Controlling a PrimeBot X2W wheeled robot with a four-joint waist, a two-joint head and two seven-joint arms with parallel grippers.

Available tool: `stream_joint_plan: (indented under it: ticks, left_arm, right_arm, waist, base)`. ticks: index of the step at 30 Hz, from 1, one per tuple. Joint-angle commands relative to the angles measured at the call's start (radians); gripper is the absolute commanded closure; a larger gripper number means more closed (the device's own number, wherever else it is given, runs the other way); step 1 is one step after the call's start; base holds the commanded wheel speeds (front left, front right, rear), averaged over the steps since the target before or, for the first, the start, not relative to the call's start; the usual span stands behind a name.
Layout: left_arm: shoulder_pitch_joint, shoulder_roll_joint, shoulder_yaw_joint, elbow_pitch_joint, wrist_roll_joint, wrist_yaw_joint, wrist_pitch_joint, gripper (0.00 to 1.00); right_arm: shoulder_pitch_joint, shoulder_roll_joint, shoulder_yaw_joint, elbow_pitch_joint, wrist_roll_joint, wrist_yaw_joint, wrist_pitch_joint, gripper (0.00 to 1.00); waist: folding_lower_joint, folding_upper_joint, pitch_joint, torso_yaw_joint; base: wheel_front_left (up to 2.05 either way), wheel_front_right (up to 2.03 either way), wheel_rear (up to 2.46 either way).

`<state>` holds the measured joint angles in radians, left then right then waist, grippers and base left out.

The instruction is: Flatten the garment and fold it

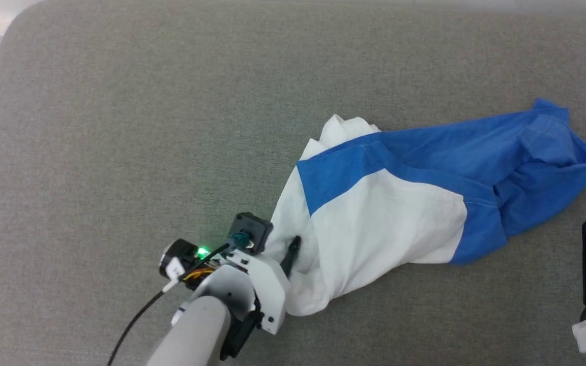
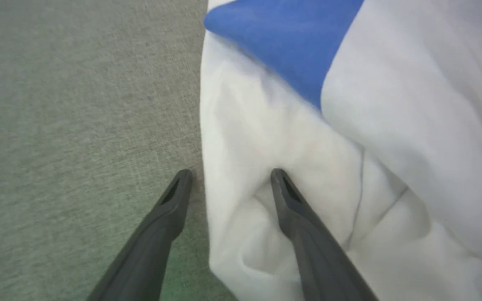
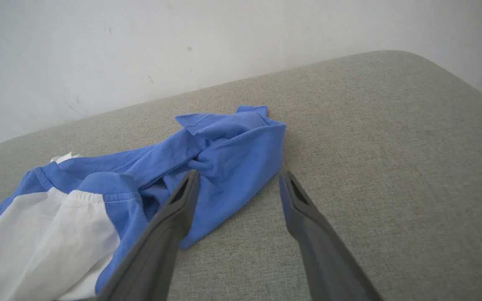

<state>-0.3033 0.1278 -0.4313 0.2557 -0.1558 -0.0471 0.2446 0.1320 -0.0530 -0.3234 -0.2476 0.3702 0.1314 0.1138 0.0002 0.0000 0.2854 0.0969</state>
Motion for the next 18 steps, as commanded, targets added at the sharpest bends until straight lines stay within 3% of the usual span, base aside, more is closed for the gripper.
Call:
stream_joint_plan:
  ticks: [1, 4, 5, 6, 11, 18]
  left_arm:
    - [-0.017, -0.006, -0.014, 0.023, -0.010, -0.013, 0.021, 0.00]
    - [-0.032, -0.003, -0.050, 0.089, -0.008, -0.033, 0.093, 0.00]
    - [-0.040, 0.003, -0.062, 0.105, -0.001, -0.038, 0.106, 0.76]
    - [-0.048, 0.006, -0.071, 0.117, 0.003, -0.042, 0.108, 1.00]
    - [-0.119, -0.008, -0.093, 0.114, 0.016, -0.050, 0.047, 1.00]
    - [-0.391, -0.039, -0.111, 0.030, 0.047, -0.065, -0.068, 1.00]
  right_arm:
    - [-0.012, 0.003, 0.000, -0.007, -0.011, -0.001, 0.002, 0.00]
    - [-0.018, 0.003, 0.002, -0.006, -0.014, -0.001, 0.006, 0.00]
    - [-0.020, 0.003, 0.005, -0.004, -0.015, -0.001, 0.007, 0.00]
    - [-0.022, 0.003, 0.008, -0.002, -0.015, -0.001, 0.008, 0.00]
    - [-0.026, 0.003, 0.018, 0.020, -0.009, -0.001, 0.000, 0.00]
    - [-0.037, 0.003, 0.030, 0.050, -0.007, -0.001, -0.019, 0.00]
  waist:
    - [-0.0002, 0.0000, 0.005, -0.004]
    - [-0.0002, 0.0000, 0.008, -0.008]
    - [-0.0002, 0.0000, 0.008, -0.010]
    - [-0.0002, 0.0000, 0.008, -0.014]
    - [-0.0002, 0.0000, -0.005, -0.030]
    - [-0.0002, 0.0000, -0.015, -0.057]
  base:
    - [0.00, 0.00, 0.00]
    - [0.00, 0.00, 0.00]
    - [0.00, 0.00, 0.00]
    - [0.00, 0.00, 0.00]
    - [0.00, 0.00, 0.00]
    - [0.00, 0.00, 0.00]
